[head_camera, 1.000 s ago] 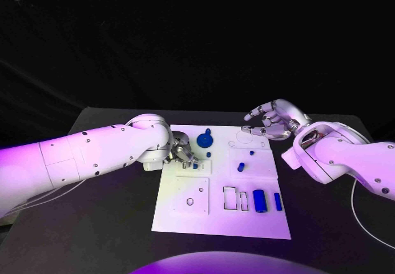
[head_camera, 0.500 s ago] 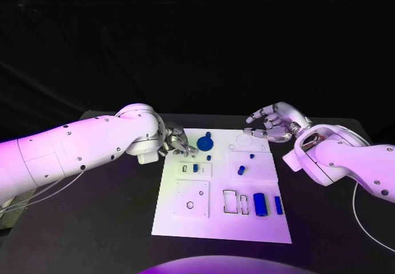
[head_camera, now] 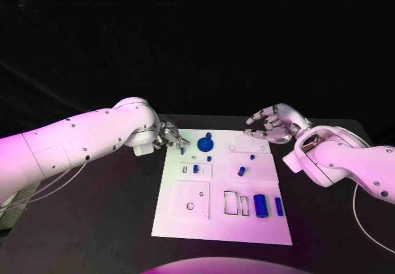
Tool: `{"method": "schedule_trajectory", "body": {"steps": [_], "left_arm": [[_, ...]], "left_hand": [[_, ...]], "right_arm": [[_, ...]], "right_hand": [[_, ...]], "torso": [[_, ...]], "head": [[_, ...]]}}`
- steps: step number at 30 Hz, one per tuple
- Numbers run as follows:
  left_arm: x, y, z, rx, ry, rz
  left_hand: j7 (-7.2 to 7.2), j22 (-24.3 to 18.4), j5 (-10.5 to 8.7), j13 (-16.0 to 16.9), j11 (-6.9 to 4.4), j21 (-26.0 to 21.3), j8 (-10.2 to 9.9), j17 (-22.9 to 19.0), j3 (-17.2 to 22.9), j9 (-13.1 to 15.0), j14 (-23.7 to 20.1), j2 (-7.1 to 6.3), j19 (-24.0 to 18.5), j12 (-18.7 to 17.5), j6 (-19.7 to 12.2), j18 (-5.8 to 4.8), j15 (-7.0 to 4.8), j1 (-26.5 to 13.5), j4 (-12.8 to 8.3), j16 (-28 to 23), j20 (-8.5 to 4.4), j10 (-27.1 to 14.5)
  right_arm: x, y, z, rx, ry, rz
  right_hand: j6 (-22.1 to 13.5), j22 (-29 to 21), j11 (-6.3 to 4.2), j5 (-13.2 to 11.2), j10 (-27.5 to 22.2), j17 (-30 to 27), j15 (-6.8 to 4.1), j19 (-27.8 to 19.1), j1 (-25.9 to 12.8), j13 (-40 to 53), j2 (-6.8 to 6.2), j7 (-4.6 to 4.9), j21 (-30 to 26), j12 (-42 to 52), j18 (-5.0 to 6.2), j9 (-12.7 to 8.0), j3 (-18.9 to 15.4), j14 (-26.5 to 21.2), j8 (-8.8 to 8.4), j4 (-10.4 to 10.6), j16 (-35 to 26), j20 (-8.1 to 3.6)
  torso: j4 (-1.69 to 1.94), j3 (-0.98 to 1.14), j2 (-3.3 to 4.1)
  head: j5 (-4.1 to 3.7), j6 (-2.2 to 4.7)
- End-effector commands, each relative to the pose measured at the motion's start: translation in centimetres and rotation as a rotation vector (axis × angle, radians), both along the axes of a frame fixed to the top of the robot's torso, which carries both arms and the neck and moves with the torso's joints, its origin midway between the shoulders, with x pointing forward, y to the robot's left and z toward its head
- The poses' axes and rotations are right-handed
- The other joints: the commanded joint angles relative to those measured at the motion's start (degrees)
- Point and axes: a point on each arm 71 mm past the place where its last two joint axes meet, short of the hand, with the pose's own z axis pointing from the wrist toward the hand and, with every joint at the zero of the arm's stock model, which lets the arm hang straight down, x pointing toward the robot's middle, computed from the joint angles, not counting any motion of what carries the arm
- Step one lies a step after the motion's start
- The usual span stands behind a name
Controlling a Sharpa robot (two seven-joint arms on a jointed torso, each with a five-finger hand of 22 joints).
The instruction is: Assemble the parts on the task board
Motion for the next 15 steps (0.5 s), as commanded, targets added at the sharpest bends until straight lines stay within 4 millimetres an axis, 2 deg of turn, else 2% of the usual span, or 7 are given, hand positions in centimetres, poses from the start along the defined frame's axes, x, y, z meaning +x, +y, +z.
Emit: {"method": "schedule_trajectory", "body": {"steps": [1, 5, 6, 10, 15], "left_arm": [[0.25, -0.1, -0.11, 0.028, 0.012, -0.025], [0.57, -0.05, -0.24, 0.038, 0.015, -0.023], [0.65, -0.07, -0.28, 0.041, 0.017, -0.023], [0.88, -0.19, -0.49, 0.051, 0.022, -0.026], [1.22, -0.43, -1.04, 0.069, 0.035, -0.031]], "left_hand": [[0.29, -0.1, 0.22, -0.06, -0.01, -0.33, -0.25, 9.27, -0.43, -0.08, 4.17, 0.07, -0.16, -0.34, -0.31, -0.59, 0.34, 0.43, 0.04, -0.37, 0.26, -0.28], [0.29, -0.1, 0.22, -0.06, -0.01, -0.33, -0.25, 9.27, -0.43, -0.08, 4.17, 0.07, -0.16, -0.34, -0.31, -0.59, 0.34, 0.43, 0.04, -0.37, 0.26, -0.28], [0.29, -0.1, 0.22, -0.06, -0.01, -0.33, -0.25, 9.27, -0.43, -0.08, 4.17, 0.07, -0.16, -0.34, -0.31, -0.59, 0.34, 0.43, 0.04, -0.37, 0.27, -0.28], [0.34, -0.11, 0.21, -0.02, 0.05, -0.35, -0.36, 9.21, -0.51, -0.19, 4.14, 0.18, -0.19, -0.3, -0.3, -0.58, 0.4, 0.52, 0.05, -0.4, 0.32, -0.31], [0.36, -0.17, 0.21, -0.12, 0.07, -0.39, -0.41, 9.13, -0.55, -0.25, 4.11, 0.25, -0.23, -0.35, -0.27, -0.57, 0.43, 0.63, 0.02, -0.44, 0.36, -0.4]], "right_arm": [[-0.05, 0.13, 0.03, 0.0, -0.008, 0.012], [-0.06, 0.14, 0.04, 0.0, -0.009, 0.012], [-0.06, 0.14, 0.04, 0.0, -0.009, 0.012], [-0.08, 0.17, 0.05, 0.001, -0.009, 0.013], [-0.12, 0.22, 0.05, 0.001, -0.009, 0.014]], "right_hand": [[-0.02, 8.19, -0.1, -0.12, -0.15, 9.93, -0.3, 0.67, -0.48, 5.94, -0.07, -0.07, -0.23, -0.32, 0.43, 0.07, 0.17, 4.91, 0.29, 0.11, -0.19, -0.33], [-0.06, 8.12, -0.11, -0.1, -0.17, 9.82, -0.31, 0.62, -0.54, 5.91, -0.04, -0.08, -0.34, -0.35, 0.45, 0.08, 0.2, 4.89, 0.33, 0.07, -0.23, -0.34], [-0.06, 8.12, -0.11, -0.1, -0.17, 9.82, -0.31, 0.62, -0.54, 5.91, -0.04, -0.08, -0.34, -0.35, 0.45, 0.08, 0.2, 4.89, 0.33, 0.07, -0.23, -0.34], [-0.06, 8.12, -0.11, -0.1, -0.17, 9.82, -0.31, 0.62, -0.54, 5.91, -0.04, -0.08, -0.34, -0.35, 0.45, 0.08, 0.2, 4.89, 0.33, 0.07, -0.23, -0.34], [-0.06, 8.12, -0.11, -0.1, -0.17, 9.82, -0.31, 0.62, -0.54, 5.91, -0.04, -0.08, -0.34, -0.35, 0.45, 0.08, 0.2, 4.89, 0.33, 0.07, -0.23, -0.34]], "torso": [[-0.05, -0.01, 0.05], [-0.06, -0.04, 0.09], [-0.03, 0.02, -0.01], [-0.04, 0.05, -0.02], [-0.1, 0.0, 0.08]], "head": [[0.19, 0.1], [0.17, 0.03], [0.12, -0.07], [0.11, -0.19], [0.05, -0.34]]}}
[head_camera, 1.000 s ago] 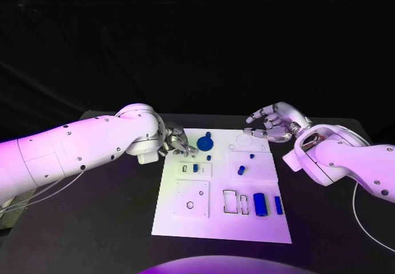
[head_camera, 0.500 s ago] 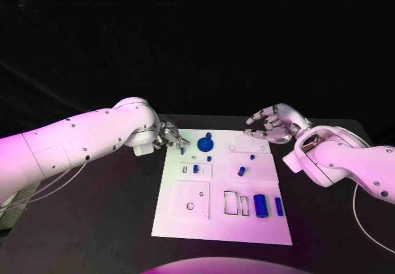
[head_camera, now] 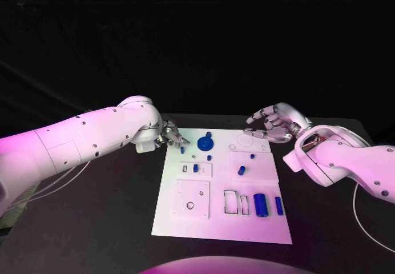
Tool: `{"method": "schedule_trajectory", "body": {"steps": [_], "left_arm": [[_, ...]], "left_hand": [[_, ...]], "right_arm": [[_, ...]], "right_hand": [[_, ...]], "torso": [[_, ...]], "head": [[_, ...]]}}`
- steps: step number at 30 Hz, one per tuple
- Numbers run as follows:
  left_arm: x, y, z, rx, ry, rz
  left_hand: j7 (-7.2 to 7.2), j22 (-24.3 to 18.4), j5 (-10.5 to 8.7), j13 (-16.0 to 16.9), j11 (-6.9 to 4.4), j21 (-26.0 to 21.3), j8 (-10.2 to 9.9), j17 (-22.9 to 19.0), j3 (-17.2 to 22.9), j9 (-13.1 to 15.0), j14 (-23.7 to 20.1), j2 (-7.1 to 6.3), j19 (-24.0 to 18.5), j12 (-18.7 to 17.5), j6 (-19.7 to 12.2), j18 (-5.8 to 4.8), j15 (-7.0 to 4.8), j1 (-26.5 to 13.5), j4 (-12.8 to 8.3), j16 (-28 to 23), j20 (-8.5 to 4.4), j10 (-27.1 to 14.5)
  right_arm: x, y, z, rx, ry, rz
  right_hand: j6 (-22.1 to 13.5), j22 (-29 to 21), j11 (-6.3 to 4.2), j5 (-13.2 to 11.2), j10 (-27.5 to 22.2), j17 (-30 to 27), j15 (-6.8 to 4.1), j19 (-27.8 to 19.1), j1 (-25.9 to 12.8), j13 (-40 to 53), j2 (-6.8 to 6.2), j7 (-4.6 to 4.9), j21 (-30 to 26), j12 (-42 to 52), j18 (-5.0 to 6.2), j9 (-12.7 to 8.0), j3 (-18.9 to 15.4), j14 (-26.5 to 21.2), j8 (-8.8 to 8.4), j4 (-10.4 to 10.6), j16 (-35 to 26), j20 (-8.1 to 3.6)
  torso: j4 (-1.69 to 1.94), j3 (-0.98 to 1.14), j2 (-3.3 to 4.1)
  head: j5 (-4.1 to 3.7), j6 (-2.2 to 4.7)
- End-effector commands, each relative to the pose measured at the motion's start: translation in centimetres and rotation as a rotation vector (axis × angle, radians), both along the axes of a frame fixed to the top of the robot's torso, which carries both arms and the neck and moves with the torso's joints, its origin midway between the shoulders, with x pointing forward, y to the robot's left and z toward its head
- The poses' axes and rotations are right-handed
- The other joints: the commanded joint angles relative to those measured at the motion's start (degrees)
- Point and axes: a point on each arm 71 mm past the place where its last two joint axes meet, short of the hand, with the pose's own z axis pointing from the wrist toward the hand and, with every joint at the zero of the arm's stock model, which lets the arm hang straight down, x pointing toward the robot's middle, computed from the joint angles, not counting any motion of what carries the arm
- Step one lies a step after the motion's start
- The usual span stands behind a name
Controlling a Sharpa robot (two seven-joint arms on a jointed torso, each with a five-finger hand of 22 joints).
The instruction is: Assemble the parts on the task board
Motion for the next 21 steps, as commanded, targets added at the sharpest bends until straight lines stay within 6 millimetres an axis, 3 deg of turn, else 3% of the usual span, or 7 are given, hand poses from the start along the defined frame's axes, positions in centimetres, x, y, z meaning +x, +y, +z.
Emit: {"method": "schedule_trajectory", "body": {"steps": [1, 21], "left_arm": [[0.1, -0.28, -0.3, 0.023, 0.019, -0.031], [0.59, -0.11, -1.04, 0.042, 0.032, -0.02]], "left_hand": [[0.15, -0.05, 0.22, -0.05, 0.08, -0.39, -0.19, 9.13, -0.23, -0.05, 4.11, 0.02, -0.23, -0.35, -0.07, -0.57, 0.43, 0.4, 0.03, -0.25, 0.36, -0.4], [0.27, -0.35, 0.24, -0.2, 0.19, -0.57, -0.42, 8.95, -0.35, -0.31, 4.02, 0.49, -0.46, -0.37, 0.06, -0.5, 0.56, 0.88, 0.01, -0.34, 0.52, -0.66]], "right_arm": [[-0.08, 0.16, 0.04, 0.0, -0.007, 0.012], [-0.08, 0.16, 0.04, 0.0, -0.007, 0.012]], "right_hand": [[-0.06, 8.08, -0.11, -0.1, -0.17, 9.83, -0.31, 0.62, -0.54, 5.91, -0.04, -0.08, -0.34, -0.35, 0.45, 0.1, 0.2, 4.89, 0.33, 0.07, -0.23, -0.34], [-0.06, 8.08, -0.11, -0.1, -0.17, 9.83, -0.31, 0.62, -0.54, 5.91, -0.04, -0.08, -0.34, -0.35, 0.45, 0.1, 0.2, 4.89, 0.33, 0.07, -0.23, -0.34]], "torso": [[-0.06, -0.02, 0.09], [0.02, 0.09, -0.14]], "head": [[-0.07, -0.11], [-0.2, -0.83]]}}
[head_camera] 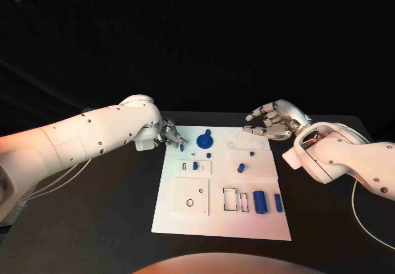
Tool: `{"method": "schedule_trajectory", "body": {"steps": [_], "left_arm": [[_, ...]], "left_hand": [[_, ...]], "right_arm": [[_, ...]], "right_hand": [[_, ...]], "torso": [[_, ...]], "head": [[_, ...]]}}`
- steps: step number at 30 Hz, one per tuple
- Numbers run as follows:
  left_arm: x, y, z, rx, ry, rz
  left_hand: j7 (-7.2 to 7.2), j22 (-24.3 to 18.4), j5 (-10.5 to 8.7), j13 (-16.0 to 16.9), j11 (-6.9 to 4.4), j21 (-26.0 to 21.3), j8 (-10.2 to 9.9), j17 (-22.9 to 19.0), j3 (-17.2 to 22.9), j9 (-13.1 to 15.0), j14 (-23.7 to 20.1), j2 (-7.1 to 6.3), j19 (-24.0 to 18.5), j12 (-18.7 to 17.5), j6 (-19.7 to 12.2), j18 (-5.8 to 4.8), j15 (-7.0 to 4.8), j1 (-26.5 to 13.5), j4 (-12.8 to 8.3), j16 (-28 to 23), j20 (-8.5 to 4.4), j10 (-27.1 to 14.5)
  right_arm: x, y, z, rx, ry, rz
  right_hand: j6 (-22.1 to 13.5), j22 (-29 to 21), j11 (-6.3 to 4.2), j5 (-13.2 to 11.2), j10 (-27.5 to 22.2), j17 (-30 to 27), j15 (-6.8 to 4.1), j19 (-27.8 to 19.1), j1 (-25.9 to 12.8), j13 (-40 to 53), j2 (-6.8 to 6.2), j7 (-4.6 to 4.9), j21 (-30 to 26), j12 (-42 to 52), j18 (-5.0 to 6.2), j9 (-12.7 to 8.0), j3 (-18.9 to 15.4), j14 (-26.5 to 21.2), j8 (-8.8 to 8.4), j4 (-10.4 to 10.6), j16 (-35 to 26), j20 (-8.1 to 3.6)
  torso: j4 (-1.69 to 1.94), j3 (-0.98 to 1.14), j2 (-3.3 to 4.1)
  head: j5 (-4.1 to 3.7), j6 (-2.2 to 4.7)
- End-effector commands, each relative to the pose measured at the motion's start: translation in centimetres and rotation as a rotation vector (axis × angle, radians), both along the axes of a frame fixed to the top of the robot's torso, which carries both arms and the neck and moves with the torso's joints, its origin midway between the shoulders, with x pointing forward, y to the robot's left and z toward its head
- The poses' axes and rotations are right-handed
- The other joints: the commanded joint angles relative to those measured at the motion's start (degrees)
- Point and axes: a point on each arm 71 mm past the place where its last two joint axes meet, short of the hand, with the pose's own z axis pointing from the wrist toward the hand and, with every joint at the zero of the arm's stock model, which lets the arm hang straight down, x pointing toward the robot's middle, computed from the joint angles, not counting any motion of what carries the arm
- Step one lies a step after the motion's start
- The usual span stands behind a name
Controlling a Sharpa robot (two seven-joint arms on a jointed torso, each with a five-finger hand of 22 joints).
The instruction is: Assemble the parts on the task board
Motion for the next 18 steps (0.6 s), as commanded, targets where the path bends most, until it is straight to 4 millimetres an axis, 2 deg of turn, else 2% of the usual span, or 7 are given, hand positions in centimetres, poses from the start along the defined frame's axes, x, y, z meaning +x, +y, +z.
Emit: {"method": "schedule_trajectory", "body": {"steps": [1, 7, 18], "left_arm": [[-0.05, -0.25, 0.0, 0.001, 0.009, -0.022], [0.04, -0.35, -0.07, -0.002, 0.016, -0.023], [0.18, -0.74, -0.33, -0.006, 0.026, -0.027]], "left_hand": [[0.28, -0.04, 0.26, 0.08, 0.0, -0.33, -0.36, 8.92, -0.36, -0.16, 4.01, 0.38, -0.26, -0.03, 0.12, -0.5, 0.58, 0.81, -0.02, -0.36, 0.35, -0.46], [0.3, -0.04, 0.34, 0.01, 0.05, -0.36, -0.58, 8.92, -0.2, -0.53, 3.98, 1.25, -0.36, 0.15, 0.37, -0.45, 0.66, 2.63, -0.24, -0.35, 0.51, -0.65], [0.32, -0.04, 0.34, -0.03, 0.05, -0.36, -0.63, 8.86, -0.19, -0.61, 3.95, 1.38, -0.37, 0.18, 0.4, -0.45, 0.67, 3.04, -0.25, -0.38, 0.53, -0.71]], "right_arm": [[-0.04, 0.14, 0.03, -0.001, -0.007, 0.011], [-0.03, 0.17, 0.02, -0.001, -0.006, 0.011], [-0.03, 0.24, 0.02, -0.001, -0.007, 0.013]], "right_hand": [[-0.06, 8.09, -0.11, -0.1, -0.18, 9.84, -0.31, 0.62, -0.55, 5.87, -0.04, -0.08, -0.34, -0.35, 0.45, 0.05, 0.2, 4.89, 0.33, 0.07, -0.23, -0.34], [-0.08, 8.11, -0.12, -0.08, -0.13, 9.84, -0.33, 0.64, -0.68, 5.92, 0.12, -0.09, -0.34, -0.29, 0.45, 0.09, 0.31, 4.89, 0.45, 0.07, -0.24, -0.35], [-0.08, 8.11, -0.12, -0.08, -0.13, 9.84, -0.33, 0.64, -0.68, 5.92, 0.12, -0.09, -0.34, -0.29, 0.45, 0.09, 0.31, 4.89, 0.45, 0.07, -0.24, -0.35]], "torso": [[-0.02, 0.01, -0.06], [-0.02, 0.02, -0.06], [-0.03, 0.04, -0.08]], "head": [[0.06, -0.06], [0.01, -0.06], [0.06, -0.1]]}}
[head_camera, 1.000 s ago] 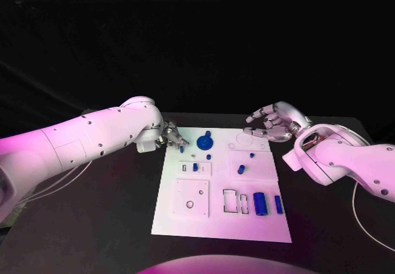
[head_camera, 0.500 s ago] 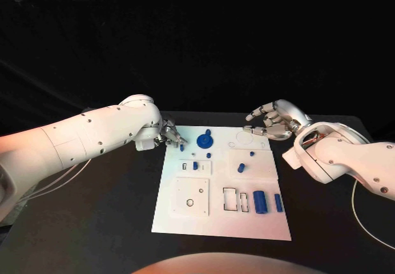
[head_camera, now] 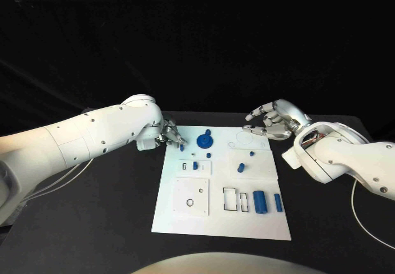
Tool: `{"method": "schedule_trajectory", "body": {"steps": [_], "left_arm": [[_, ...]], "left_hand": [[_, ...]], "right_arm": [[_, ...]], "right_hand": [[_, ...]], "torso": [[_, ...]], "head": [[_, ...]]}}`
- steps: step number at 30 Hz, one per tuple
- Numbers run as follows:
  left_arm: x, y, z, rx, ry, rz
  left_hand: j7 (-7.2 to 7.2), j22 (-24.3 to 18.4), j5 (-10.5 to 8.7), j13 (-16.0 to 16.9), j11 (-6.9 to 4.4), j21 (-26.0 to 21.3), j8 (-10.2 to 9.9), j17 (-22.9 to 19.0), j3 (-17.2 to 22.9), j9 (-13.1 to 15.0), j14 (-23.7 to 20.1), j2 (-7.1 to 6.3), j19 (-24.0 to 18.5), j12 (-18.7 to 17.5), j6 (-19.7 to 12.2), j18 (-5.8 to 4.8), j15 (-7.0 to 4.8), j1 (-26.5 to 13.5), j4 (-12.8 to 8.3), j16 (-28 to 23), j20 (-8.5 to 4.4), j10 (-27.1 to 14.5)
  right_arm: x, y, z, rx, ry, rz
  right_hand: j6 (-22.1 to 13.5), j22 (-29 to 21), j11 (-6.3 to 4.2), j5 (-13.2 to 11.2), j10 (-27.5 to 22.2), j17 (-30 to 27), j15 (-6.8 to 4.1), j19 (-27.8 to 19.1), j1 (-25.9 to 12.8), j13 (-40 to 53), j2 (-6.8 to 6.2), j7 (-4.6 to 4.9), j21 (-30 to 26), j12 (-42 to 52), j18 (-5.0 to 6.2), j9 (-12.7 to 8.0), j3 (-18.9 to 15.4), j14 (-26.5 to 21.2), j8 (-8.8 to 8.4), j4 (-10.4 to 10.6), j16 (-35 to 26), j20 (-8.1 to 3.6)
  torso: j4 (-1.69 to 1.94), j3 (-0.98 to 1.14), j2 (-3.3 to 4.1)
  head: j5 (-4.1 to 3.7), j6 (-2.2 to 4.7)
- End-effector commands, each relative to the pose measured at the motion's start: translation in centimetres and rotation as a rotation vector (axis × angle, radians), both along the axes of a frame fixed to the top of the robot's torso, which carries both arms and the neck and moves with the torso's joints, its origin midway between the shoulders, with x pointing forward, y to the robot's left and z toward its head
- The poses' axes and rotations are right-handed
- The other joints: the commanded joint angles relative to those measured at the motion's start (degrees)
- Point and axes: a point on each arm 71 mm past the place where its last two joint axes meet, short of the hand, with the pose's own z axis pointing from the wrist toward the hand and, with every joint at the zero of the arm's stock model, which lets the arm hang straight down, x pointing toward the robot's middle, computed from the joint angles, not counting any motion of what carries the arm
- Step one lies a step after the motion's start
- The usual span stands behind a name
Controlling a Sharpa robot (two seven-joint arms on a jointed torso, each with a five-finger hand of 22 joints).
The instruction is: Assemble the parts on the task board
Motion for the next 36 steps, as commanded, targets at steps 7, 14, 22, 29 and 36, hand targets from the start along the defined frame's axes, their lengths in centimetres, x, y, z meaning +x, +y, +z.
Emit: {"method": "schedule_trajectory", "body": {"steps": [7, 14, 22, 29, 36], "left_arm": [[0.03, -0.48, -0.26, -0.011, 0.022, -0.022], [0.07, -0.52, -0.37, -0.009, 0.028, -0.021], [0.08, -0.48, -0.44, -0.014, 0.031, -0.018], [0.02, -0.59, -0.52, -0.036, 0.045, -0.022], [0.06, -0.48, -0.51, -0.061, 0.043, -0.011]], "left_hand": [[0.09, 0.01, 0.34, -0.03, 0.06, -0.36, -0.11, 8.87, -0.19, -0.07, 3.95, 0.11, -0.16, 0.18, 0.18, -0.45, 0.26, 0.56, -0.25, -0.38, 0.32, -0.31], [0.11, 0.07, 0.31, 0.0, 0.07, -0.34, -0.12, 8.82, -0.23, -0.09, 3.93, 0.11, -0.13, 0.21, 0.19, -0.46, 0.27, 0.62, -0.22, -0.4, 0.33, -0.3], [-0.21, 0.11, 0.45, -0.11, -0.19, -0.32, -0.12, 8.82, 1.58, -0.42, 3.91, 2.35, -0.23, 0.48, 0.37, -0.42, 0.11, 5.06, -1.41, -0.39, 0.28, -0.53], [-0.32, 0.18, -0.03, -0.53, -0.35, -0.29, 0.16, 8.74, 6.75, -0.49, 3.88, 3.44, -0.34, 0.45, -0.32, -0.42, -0.07, 10.87, -5.11, -0.42, 0.09, -0.88], [0.02, 0.4, -0.45, -0.88, -0.12, -0.13, 1.15, 8.79, 13.11, -0.1, 3.9, 3.25, -0.37, 0.56, -0.8, -0.45, 0.14, 11.69, -7.61, -0.39, 0.25, -0.71]], "right_arm": [[-0.05, 0.16, 0.02, -0.001, -0.006, 0.012], [-0.05, 0.17, 0.02, -0.001, -0.006, 0.012], [-0.03, 0.18, 0.02, -0.002, -0.006, 0.013], [-0.02, 0.2, 0.01, -0.002, -0.006, 0.013], [-0.03, 0.21, 0.01, -0.002, -0.006, 0.013]], "right_hand": [[-0.08, 8.12, -0.12, -0.08, -0.13, 9.84, -0.33, 0.64, -0.45, 5.93, -0.11, -0.09, -0.34, -0.3, 0.44, 0.05, 0.31, 4.89, 0.22, 0.07, -0.24, -0.35], [-0.08, 8.12, -0.12, -0.08, -0.13, 9.84, -0.33, 0.64, -0.45, 5.93, -0.11, -0.09, -0.34, -0.3, 0.44, 0.05, 0.31, 4.89, 0.22, 0.07, -0.24, -0.35], [-0.08, 8.12, -0.12, -0.08, -0.13, 9.84, -0.33, 0.64, -0.45, 5.93, -0.11, -0.09, -0.34, -0.3, 0.44, 0.05, 0.31, 4.89, 0.22, 0.07, -0.24, -0.35], [-0.08, 8.12, -0.12, -0.08, -0.13, 9.84, -0.33, 0.64, -0.45, 5.93, -0.11, -0.09, -0.34, -0.3, 0.44, 0.05, 0.31, 4.89, 0.22, 0.07, -0.24, -0.35], [-0.08, 8.12, -0.12, -0.08, -0.13, 9.84, -0.33, 0.64, -0.45, 5.93, -0.11, -0.09, -0.34, -0.3, 0.44, 0.05, 0.31, 4.89, 0.22, 0.07, -0.24, -0.35]], "torso": [[-0.03, -0.01, 0.05], [0.02, -0.01, 0.04], [0.0, 0.0, -0.02], [0.02, 0.01, -0.02], [0.0, 0.02, 0.01]], "head": [[0.0, -0.06], [-0.05, -0.14], [-0.07, -0.24], [-0.06, -0.22], [-0.01, -0.26]]}}
